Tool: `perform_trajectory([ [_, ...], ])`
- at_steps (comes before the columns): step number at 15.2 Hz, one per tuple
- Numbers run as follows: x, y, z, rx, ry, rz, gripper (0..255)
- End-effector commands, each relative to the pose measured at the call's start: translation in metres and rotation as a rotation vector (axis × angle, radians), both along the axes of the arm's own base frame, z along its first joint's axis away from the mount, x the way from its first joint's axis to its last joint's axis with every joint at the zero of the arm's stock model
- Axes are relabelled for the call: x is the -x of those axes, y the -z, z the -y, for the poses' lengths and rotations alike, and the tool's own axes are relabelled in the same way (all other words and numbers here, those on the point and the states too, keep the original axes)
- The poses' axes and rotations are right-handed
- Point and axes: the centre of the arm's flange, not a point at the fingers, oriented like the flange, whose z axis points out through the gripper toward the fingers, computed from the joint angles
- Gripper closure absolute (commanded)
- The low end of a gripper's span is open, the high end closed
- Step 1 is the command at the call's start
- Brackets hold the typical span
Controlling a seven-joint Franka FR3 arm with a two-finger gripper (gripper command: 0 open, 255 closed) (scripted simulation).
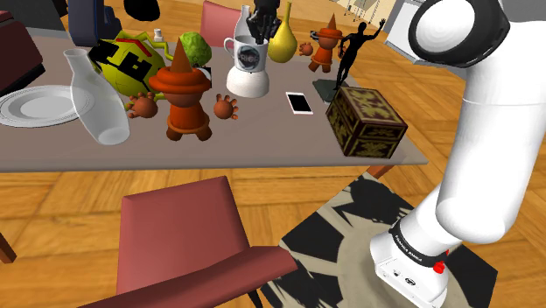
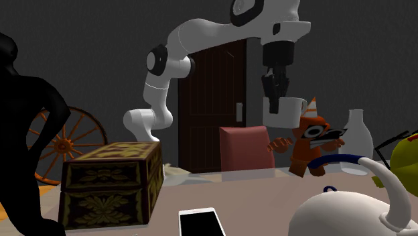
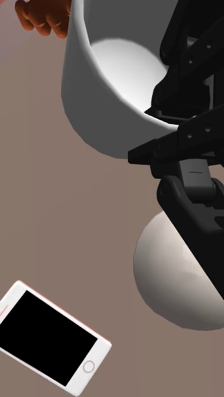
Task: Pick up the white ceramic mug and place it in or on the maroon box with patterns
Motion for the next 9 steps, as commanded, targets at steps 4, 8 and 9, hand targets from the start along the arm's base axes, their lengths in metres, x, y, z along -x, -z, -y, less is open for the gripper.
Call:
perform_trajectory([
  [4, 0.017, -0.017, 0.02, 0.0, 0.0, 0.0, 255],
  [8, 0.052, -0.018, 0.059, 0.0, 0.0, 0.0, 255],
  [9, 0.061, -0.019, 0.069, 0.0, 0.0, 0.0, 255],
])
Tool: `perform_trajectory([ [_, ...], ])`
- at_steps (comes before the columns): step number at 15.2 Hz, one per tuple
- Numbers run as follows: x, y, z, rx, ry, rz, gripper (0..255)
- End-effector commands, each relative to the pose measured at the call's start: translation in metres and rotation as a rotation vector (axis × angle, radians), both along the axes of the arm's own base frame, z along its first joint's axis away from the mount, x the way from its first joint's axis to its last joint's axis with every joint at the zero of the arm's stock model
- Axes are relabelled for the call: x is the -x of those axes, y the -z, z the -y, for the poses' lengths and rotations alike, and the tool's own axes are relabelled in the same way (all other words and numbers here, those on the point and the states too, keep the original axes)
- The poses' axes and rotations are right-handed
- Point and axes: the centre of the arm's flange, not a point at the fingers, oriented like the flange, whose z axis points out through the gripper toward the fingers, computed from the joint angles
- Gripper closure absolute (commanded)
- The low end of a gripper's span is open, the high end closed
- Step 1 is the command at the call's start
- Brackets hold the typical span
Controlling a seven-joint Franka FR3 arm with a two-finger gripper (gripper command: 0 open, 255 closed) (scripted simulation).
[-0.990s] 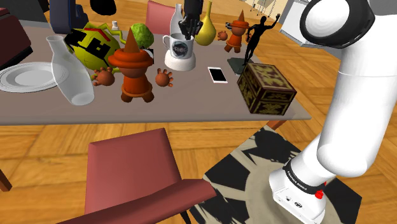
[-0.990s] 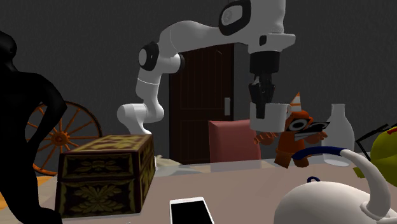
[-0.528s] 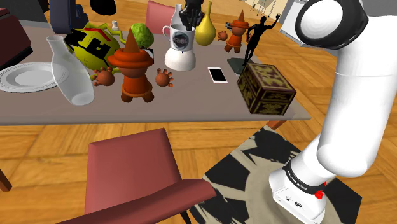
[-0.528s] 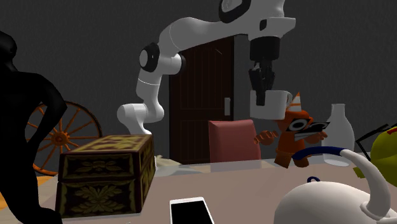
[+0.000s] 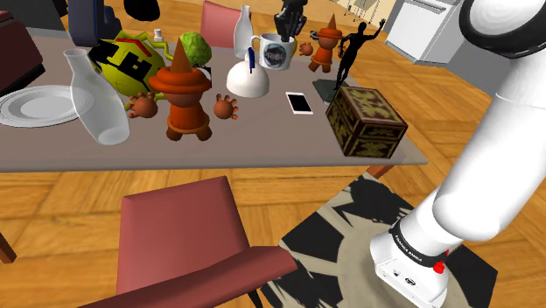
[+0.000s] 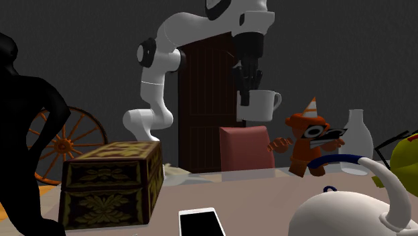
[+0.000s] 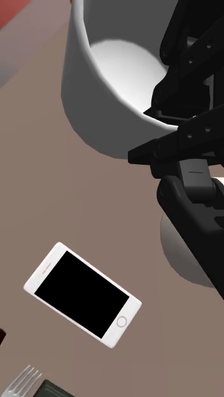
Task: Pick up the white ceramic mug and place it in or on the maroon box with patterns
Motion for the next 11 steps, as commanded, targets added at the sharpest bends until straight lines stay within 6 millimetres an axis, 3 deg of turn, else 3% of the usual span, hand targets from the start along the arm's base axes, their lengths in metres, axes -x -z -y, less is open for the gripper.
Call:
perform_trajectory([
  [1, 0.018, 0.001, 0.021, -0.001, -0.001, 0.0, 255],
  [11, 0.106, -0.003, 0.119, -0.001, -0.001, 0.0, 255],
])
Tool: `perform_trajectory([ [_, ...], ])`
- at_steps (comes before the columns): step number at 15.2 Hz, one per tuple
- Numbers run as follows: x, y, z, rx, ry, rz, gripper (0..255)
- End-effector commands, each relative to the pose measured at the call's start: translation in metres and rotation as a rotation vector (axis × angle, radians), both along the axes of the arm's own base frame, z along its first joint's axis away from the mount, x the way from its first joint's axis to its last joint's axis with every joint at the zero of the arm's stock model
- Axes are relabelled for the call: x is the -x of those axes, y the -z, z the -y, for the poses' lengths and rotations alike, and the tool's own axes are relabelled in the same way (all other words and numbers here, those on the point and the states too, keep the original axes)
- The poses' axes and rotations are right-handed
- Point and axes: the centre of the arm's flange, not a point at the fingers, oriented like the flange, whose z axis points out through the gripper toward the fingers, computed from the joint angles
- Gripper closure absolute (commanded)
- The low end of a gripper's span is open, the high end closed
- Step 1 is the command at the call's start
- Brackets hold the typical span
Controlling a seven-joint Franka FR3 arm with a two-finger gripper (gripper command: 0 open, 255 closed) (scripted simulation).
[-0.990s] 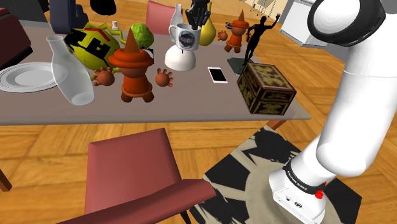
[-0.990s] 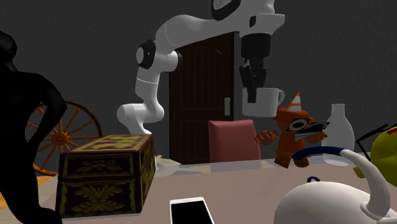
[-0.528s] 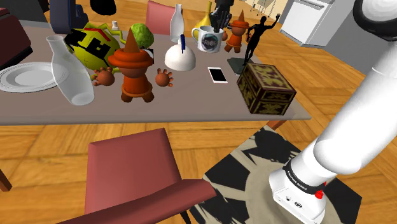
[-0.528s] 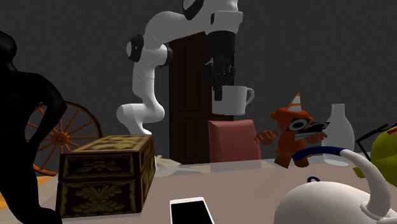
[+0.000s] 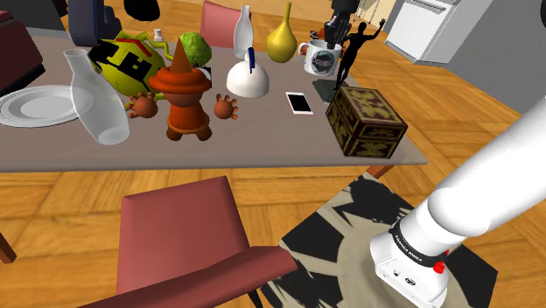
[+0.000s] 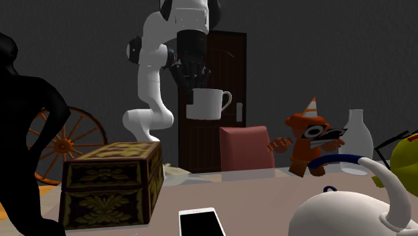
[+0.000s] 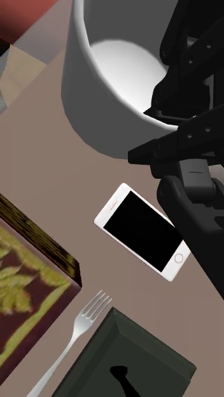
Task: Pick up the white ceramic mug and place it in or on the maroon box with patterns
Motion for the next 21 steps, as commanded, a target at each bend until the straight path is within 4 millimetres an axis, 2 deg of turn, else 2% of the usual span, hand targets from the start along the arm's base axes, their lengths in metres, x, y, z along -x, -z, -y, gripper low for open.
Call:
perform_trajectory([
  [1, 0.019, 0.0, 0.019, -0.001, -0.001, 0.0, 255],
  [15, 0.142, -0.006, 0.156, -0.001, -0.001, 0.0, 255],
  [16, 0.146, -0.006, 0.161, -0.001, -0.001, 0.0, 255],
  [21, 0.146, 0.02, 0.161, -0.001, -0.001, 0.0, 255],
])
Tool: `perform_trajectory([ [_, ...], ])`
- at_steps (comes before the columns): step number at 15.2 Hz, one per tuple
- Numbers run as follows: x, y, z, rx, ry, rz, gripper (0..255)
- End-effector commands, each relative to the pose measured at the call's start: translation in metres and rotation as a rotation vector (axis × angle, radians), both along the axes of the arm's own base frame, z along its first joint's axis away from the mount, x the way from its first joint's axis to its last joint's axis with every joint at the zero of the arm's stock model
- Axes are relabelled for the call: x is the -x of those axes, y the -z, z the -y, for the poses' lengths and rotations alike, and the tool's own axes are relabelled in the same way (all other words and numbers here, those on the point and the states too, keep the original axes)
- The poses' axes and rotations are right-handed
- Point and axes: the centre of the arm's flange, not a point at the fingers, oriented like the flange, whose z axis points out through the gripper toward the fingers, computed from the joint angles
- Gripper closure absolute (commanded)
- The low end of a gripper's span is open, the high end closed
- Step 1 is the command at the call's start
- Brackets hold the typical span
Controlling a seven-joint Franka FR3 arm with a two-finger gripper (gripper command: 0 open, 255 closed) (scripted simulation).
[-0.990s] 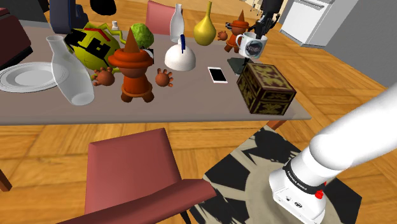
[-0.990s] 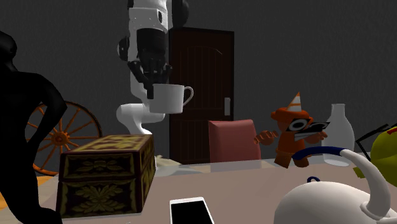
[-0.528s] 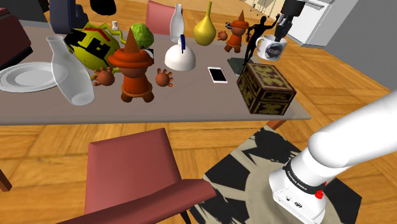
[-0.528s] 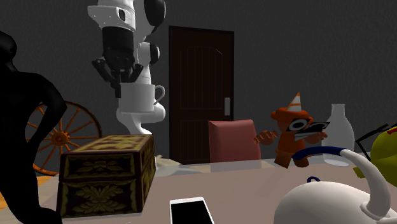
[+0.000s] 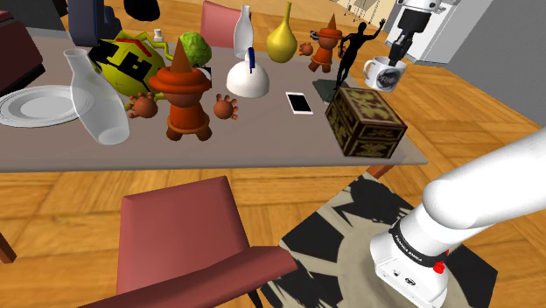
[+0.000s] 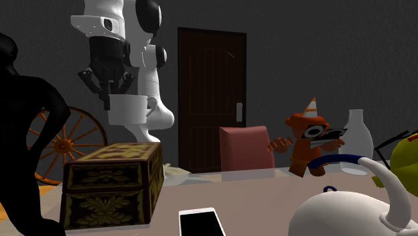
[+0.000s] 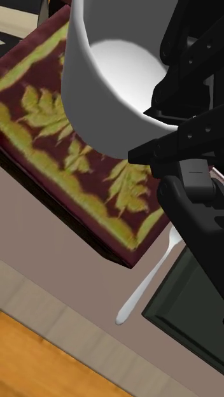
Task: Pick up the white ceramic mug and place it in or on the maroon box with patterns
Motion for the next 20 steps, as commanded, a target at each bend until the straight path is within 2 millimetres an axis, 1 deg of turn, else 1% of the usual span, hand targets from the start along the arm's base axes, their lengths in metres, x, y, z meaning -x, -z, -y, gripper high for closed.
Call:
perform_trajectory([
  [1, 0.001, 0.01, 0.001, 0.0, 0.0, 0.001, 255],
  [11, 0.001, 0.063, 0.001, 0.0, 0.0, 0.001, 255],
  [19, 0.001, 0.063, 0.001, 0.0, 0.0, 0.001, 255],
  [20, 0.001, 0.063, 0.001, 0.0, 0.0, 0.001, 0],
])
